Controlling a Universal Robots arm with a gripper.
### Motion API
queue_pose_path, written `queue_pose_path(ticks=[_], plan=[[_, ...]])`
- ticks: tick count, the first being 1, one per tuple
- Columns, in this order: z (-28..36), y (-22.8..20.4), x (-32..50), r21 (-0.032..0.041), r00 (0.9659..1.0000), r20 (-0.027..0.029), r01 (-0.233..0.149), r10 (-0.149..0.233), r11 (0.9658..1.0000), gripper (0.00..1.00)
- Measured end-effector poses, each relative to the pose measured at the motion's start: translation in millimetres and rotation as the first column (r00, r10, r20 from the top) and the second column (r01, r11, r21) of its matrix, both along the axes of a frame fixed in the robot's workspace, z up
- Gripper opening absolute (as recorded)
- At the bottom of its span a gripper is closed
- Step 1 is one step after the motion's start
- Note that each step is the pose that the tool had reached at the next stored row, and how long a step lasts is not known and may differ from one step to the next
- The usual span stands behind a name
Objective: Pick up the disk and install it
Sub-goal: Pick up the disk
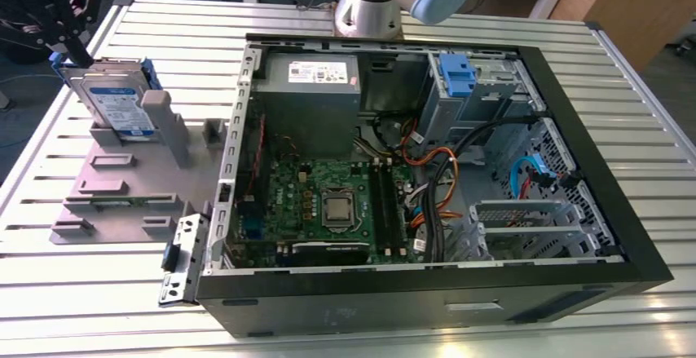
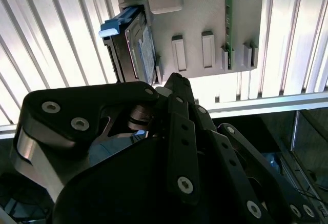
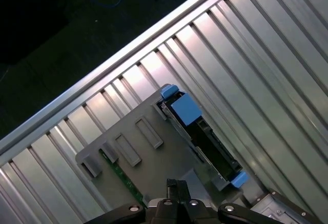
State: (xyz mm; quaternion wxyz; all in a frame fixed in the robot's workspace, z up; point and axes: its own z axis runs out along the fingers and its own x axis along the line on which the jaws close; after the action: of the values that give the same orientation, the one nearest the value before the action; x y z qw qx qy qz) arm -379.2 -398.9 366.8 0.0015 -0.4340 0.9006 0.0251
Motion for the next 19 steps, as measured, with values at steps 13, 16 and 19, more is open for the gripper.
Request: queue_pose_path(ticks=[13, 16, 19], plan=[[0.0, 0.0, 0.0, 0.0000, 0.9998, 0.0000, -0.020, 0.020, 0.9998, 0.11], [0.0, 0.0, 0.0, 0.0000, 0.9997, 0.0000, -0.024, 0.024, 0.9997, 0.11], [0.0, 0.0, 0.0, 0.0000, 0.9996, 0.0000, -0.029, 0.029, 0.9996, 0.11]])
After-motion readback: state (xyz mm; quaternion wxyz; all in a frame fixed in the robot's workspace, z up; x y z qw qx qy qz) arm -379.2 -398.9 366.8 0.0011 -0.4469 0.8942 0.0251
